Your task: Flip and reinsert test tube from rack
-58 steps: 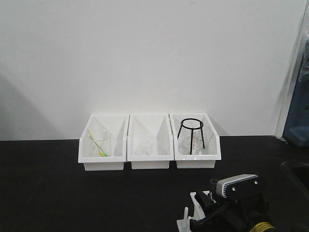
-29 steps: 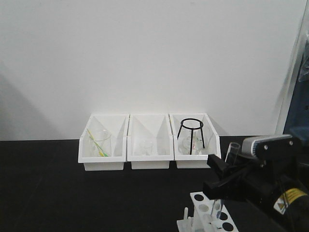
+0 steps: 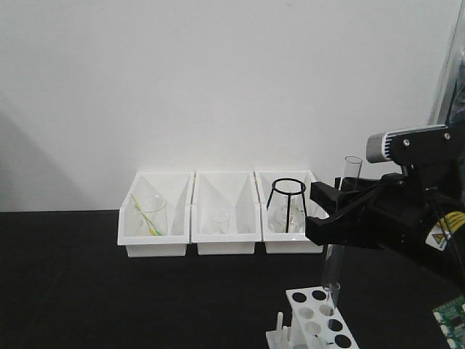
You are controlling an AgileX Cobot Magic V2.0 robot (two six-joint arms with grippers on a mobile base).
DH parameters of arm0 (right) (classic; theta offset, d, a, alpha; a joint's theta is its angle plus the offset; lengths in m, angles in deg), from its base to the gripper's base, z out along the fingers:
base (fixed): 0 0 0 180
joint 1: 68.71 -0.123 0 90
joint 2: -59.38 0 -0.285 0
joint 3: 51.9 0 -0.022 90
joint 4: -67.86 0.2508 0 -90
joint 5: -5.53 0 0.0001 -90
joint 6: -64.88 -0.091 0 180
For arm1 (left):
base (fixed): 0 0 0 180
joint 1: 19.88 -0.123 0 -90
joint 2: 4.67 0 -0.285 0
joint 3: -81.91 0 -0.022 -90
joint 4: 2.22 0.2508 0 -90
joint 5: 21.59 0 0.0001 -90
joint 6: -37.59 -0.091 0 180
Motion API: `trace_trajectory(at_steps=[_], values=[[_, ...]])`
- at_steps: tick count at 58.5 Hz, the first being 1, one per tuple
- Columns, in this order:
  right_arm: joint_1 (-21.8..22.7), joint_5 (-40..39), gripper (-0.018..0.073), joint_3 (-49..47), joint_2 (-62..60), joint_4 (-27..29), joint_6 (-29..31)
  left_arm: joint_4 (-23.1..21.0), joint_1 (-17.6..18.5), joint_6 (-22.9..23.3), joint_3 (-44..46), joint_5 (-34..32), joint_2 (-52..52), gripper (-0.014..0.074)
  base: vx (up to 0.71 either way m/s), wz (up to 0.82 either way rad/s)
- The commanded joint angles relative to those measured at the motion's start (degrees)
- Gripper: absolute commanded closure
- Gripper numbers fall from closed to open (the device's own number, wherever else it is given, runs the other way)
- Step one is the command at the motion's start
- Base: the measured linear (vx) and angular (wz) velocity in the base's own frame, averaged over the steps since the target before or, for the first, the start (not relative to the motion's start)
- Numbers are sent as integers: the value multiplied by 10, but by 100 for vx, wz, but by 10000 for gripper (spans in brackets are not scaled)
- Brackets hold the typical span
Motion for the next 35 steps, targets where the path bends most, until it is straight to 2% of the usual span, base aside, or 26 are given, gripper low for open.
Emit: trace_trajectory(at_steps=[1, 8, 20, 28, 35], values=[[0, -32, 571, -23, -15, -19, 46, -2, 4, 0, 0, -50, 6, 603, 0, 0], [0, -21, 571, -23, -15, -57, 132, -2, 4, 0, 0, -50, 6, 603, 0, 0], [0, 11, 570, -23, -15, -182, 292, -2, 4, 0, 0, -50, 6, 603, 0, 0], [0, 12, 568, -23, -15, -276, 345, -2, 4, 0, 0, -50, 6, 603, 0, 0], [0, 22, 568, -23, -15, -393, 367, -2, 4, 0, 0, -50, 6, 603, 0, 0]])
